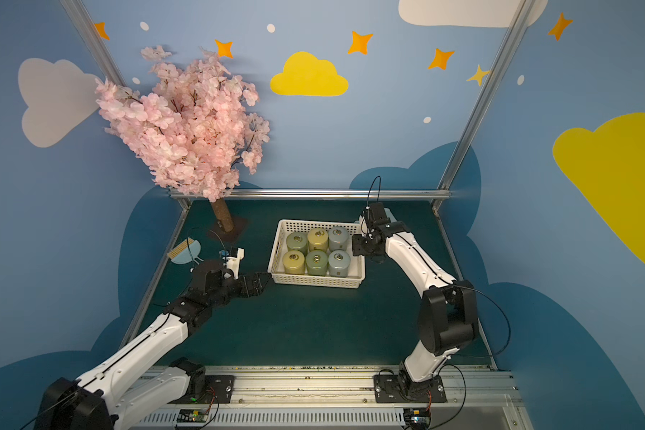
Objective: Take the tea canister out of the basket
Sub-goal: Adjust the basket at the center of the board, then pick up the tea canister from the basket.
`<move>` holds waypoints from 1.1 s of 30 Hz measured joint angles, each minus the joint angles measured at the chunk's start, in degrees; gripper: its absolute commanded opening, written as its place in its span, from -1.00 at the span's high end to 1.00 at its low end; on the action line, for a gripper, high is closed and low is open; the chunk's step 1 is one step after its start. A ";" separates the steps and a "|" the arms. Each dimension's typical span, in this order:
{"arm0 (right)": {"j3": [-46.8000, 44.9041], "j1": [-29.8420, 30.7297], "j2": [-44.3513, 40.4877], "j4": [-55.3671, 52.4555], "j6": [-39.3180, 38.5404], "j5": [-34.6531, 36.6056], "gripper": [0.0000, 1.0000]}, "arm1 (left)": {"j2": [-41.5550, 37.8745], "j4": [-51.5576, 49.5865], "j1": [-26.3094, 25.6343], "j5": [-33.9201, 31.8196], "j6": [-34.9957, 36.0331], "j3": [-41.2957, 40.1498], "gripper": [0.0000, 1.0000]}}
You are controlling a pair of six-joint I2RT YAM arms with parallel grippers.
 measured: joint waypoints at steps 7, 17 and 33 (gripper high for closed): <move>-5.33 0.72 -3.98 2.12 -7.54 -4.59 -0.97 | -3.15 2.05 -0.04 -1.86 1.42 -3.15 -1.00; -3.45 1.90 -2.82 1.84 -14.47 -12.59 -0.97 | -3.63 6.93 -0.04 -0.07 4.13 -8.17 -1.00; 1.09 6.32 3.10 -0.57 -26.47 -8.74 -0.97 | -4.50 9.03 -0.04 1.03 4.83 -8.17 -1.00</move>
